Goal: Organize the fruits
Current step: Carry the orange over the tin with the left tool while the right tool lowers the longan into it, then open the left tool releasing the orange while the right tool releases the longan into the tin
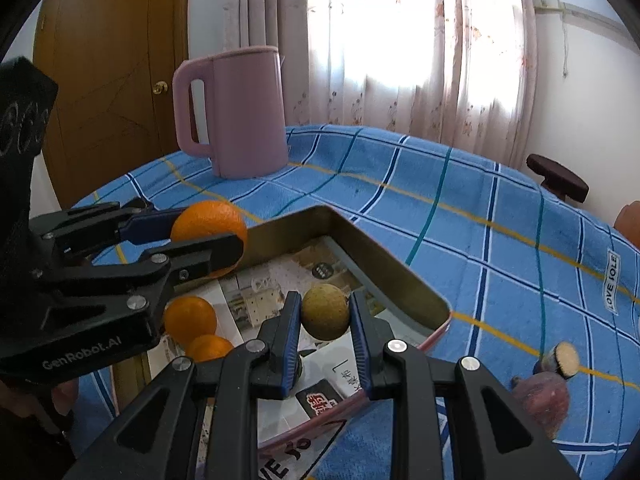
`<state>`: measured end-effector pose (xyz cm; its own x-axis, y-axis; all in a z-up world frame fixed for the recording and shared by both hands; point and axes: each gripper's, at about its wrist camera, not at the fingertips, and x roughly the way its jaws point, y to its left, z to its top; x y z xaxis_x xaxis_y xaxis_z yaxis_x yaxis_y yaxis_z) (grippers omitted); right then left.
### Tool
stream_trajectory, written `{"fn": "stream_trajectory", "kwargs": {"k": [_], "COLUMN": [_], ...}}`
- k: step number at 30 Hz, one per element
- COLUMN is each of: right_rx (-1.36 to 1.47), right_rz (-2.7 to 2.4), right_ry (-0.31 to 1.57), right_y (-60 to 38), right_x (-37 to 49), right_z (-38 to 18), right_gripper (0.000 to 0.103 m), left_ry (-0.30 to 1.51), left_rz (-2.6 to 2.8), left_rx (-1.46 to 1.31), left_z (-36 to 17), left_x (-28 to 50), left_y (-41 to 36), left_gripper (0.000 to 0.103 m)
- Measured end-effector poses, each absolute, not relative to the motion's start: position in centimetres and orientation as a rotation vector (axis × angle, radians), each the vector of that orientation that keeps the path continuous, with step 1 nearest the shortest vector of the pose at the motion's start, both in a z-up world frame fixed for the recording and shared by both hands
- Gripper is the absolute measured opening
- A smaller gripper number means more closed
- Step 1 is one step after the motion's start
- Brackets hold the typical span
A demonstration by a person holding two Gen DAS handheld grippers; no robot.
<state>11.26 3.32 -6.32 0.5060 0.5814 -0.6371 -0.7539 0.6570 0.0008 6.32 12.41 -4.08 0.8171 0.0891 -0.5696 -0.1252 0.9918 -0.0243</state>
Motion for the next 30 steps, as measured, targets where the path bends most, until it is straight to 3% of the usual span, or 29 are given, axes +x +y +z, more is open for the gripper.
{"fn": "stream_trajectory", "kwargs": {"k": [5,7,9,11,21,24,30], "right_rx": [-0.295,-0.295,-0.274,-0.269,-0.212,-0.201,-0.180], "right_rz": [0.823,0.811,0.805,0.794,0.608,0.527,0.546], "right_ry": [0.671,0.667,0.650,0.622,0.608,0.644,0.735], "right_y": [3.5,3.3,2.7,1.7,-10.8,-14.9,-17.8], "right_x": [11.1,10.9,10.5,9.8,7.7,7.6,7.8], "right_z": [-6.9,-6.9,-6.5,-6.0,-4.4,-5.1,-6.8], "right_gripper": [0.026,0.032,0.049,0.053,0.053,0.053,0.053], "left_ry": [0.583,0.575,0.555,0.529,0.497,0.498,0.533], "left_rz": [0.127,0.128,0.149,0.154,0.049,0.009,-0.060], "left_rx": [-0.063,-0.062,-0.067,-0.078,-0.041,-0.014,0.041], "left_z": [-3.7,-3.5,-3.1,-2.8,-1.7,-1.7,-2.5], "left_x": [6.0,5.8,5.5,4.9,4.0,4.0,5.0], "left_y": [12.5,12.5,12.4,12.4,7.6,5.3,0.9], "left_gripper": [0.046,0.052,0.074,0.081,0.081,0.090,0.092]}}
